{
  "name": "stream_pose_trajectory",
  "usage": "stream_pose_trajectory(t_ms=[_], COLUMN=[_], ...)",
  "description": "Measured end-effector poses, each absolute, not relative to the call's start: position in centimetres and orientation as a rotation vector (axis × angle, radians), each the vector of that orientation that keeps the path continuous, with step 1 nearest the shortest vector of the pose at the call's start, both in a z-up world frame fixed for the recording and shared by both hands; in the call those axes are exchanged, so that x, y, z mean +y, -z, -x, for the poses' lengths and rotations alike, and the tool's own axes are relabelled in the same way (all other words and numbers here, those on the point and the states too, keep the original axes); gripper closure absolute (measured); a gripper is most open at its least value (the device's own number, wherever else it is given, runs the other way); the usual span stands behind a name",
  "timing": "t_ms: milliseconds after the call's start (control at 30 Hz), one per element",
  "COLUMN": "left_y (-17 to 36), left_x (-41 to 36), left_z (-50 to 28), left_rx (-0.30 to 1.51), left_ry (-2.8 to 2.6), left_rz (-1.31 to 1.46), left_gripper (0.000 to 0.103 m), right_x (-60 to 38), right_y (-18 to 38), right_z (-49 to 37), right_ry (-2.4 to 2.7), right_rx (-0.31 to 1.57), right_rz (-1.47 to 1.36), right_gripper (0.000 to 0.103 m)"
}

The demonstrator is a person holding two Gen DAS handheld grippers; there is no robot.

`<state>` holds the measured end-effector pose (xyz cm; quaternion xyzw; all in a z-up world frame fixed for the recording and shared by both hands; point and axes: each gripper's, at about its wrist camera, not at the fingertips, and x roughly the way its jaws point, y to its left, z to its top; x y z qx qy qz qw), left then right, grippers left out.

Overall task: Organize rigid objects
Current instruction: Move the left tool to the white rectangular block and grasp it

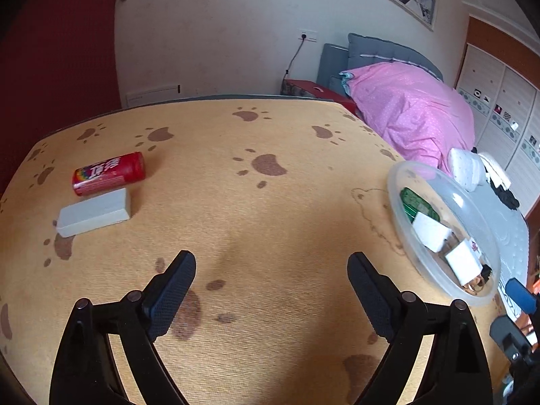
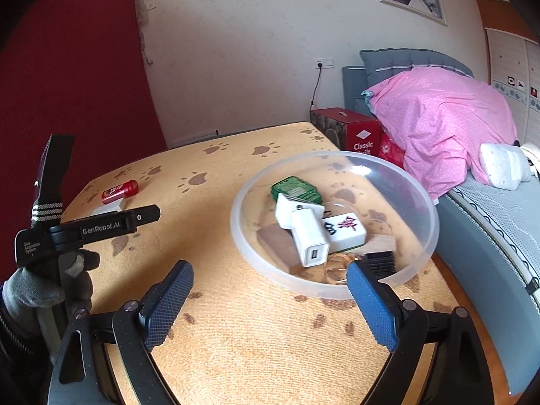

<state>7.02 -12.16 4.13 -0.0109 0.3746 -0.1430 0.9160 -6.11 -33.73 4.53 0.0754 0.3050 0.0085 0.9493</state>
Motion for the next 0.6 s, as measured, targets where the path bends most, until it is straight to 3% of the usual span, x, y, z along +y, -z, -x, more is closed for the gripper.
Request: stream_pose_trajectory(t_ms=[500, 600], left_y=[-3.9, -3.3], left_x=[-1.6, 0.2], left_z=[-10.4, -11.3], left_rx=[0.761, 0.777], left_ry=[0.046, -0.018], left_rz=[0.184, 0.234], left_gripper=[0.011, 0.006], right_x=[-29.3, -29.0], right_y=[-3.7, -3.7], right_z=[5.8, 5.8], right_ry=[-0.151, -0.165], right_rx=[0.674, 0.678], right_rz=[-0.11, -0.107], right_gripper=[0.006, 0.006])
